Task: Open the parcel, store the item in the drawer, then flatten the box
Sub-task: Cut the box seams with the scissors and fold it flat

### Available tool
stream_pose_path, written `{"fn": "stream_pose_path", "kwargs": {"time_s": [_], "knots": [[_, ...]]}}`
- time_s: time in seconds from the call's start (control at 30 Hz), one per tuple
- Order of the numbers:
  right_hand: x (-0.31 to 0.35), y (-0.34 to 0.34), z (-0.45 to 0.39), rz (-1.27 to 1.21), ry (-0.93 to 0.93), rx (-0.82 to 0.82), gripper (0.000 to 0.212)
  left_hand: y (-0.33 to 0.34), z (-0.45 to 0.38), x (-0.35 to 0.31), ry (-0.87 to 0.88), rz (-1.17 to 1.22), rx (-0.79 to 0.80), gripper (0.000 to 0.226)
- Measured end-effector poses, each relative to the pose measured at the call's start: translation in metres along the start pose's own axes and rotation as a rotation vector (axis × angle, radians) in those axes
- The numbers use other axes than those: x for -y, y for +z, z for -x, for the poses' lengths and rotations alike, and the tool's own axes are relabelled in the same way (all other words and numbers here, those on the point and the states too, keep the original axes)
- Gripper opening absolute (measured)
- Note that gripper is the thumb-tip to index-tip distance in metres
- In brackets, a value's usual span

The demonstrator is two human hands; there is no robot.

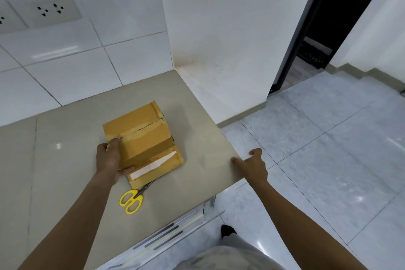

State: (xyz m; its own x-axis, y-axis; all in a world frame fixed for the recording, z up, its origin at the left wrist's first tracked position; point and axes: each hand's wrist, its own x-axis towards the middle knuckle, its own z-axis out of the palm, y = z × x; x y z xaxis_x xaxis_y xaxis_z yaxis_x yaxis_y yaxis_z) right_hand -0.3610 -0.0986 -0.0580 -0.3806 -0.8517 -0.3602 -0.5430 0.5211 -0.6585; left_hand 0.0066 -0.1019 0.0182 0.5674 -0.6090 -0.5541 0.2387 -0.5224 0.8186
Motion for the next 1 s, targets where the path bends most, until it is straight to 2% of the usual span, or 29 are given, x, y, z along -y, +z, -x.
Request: {"fn": "stream_pose_path", "kwargs": {"time_s": [0.17, 0.23, 0.3, 0.37, 0.43, 0.5, 0.53, 0.63, 0.67, 0.77, 0.83, 0.93, 1.0], "knots": [[0.001, -0.008, -0.010, 0.017, 0.133, 0.085, 0.111, -0.004, -0.002, 0.004, -0.125, 0.087, 0.077, 0.062], [0.009, -0.011, -0.011, 0.127, 0.146, 0.082, 0.119, -0.007, -0.002, 0.007, -0.149, 0.107, 0.117, 0.065], [0.023, -0.011, -0.009, 0.341, 0.040, 0.005, 0.119, -0.008, 0.001, 0.008, -0.163, 0.131, 0.170, 0.065], [0.044, -0.005, -0.002, 0.417, -0.206, -0.106, 0.108, -0.009, 0.007, 0.006, -0.170, 0.165, 0.223, 0.059], [0.074, 0.005, 0.010, 0.200, -0.469, -0.133, 0.083, -0.009, 0.015, 0.001, -0.159, 0.197, 0.310, 0.042], [0.107, 0.020, 0.026, -0.102, -0.633, -0.010, 0.055, -0.011, 0.021, -0.004, -0.129, 0.229, 0.422, 0.028], [0.124, 0.027, 0.036, -0.191, -0.663, 0.073, 0.045, -0.013, 0.021, -0.004, -0.106, 0.238, 0.469, 0.036], [0.161, 0.046, 0.054, -0.304, -0.626, 0.274, 0.032, -0.019, 0.018, -0.001, -0.085, 0.252, 0.513, 0.103], [0.169, 0.052, 0.057, -0.315, -0.594, 0.317, 0.032, -0.022, 0.020, 0.001, -0.068, 0.232, 0.537, 0.113], [0.177, 0.060, 0.060, -0.249, -0.521, 0.377, 0.040, -0.025, 0.023, 0.012, 0.040, 0.108, 0.609, 0.125], [0.174, 0.064, 0.059, -0.173, -0.527, 0.380, 0.038, -0.025, 0.028, 0.020, 0.099, 0.007, 0.596, 0.129], [0.167, 0.070, 0.056, -0.033, -0.612, 0.365, 0.023, -0.021, 0.039, 0.033, 0.188, -0.180, 0.498, 0.134], [0.166, 0.073, 0.052, 0.114, -0.728, 0.350, 0.018, -0.017, 0.041, 0.044, 0.268, -0.204, 0.449, 0.136]]}}
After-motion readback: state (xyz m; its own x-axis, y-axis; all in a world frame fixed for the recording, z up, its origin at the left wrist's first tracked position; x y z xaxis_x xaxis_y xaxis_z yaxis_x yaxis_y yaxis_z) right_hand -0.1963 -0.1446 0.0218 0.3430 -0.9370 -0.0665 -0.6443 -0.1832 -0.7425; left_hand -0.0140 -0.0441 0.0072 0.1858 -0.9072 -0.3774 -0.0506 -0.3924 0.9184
